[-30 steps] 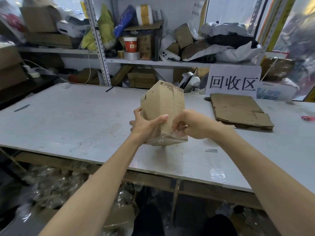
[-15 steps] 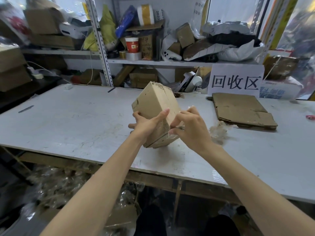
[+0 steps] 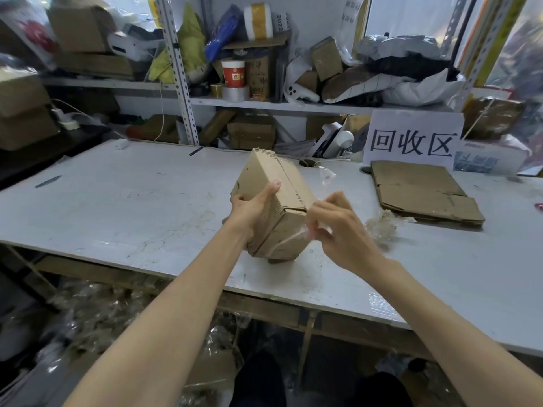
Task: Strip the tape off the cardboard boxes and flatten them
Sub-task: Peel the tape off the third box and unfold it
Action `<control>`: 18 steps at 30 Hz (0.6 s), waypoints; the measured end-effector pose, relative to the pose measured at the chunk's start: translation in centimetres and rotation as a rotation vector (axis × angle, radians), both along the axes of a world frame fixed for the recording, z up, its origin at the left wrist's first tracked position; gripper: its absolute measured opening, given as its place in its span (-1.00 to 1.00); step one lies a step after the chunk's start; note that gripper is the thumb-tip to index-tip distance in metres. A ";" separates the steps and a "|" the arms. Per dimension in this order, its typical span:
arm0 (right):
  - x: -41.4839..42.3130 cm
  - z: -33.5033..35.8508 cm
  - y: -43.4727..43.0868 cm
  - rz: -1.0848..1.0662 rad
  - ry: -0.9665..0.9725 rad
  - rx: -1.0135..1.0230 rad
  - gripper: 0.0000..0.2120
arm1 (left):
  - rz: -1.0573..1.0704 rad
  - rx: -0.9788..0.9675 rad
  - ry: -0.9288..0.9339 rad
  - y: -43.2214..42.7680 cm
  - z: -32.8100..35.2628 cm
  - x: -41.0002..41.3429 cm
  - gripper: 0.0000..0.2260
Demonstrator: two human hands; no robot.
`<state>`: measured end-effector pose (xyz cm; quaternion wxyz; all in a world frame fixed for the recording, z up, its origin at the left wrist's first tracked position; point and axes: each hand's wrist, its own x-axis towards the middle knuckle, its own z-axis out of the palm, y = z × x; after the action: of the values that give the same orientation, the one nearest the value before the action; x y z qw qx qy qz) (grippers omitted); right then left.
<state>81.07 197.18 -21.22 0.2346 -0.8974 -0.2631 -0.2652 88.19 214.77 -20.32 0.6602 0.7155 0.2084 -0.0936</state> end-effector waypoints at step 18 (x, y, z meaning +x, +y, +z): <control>1.7 1.5 0.5 -0.168 0.234 0.231 -0.82 | -0.179 0.054 -0.150 0.3 0.5 -0.1 -0.20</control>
<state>82.72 197.73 -19.71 0.3422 -0.9081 -0.1259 -0.2060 88.12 215.11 -19.78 0.6434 0.7538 0.0963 -0.0925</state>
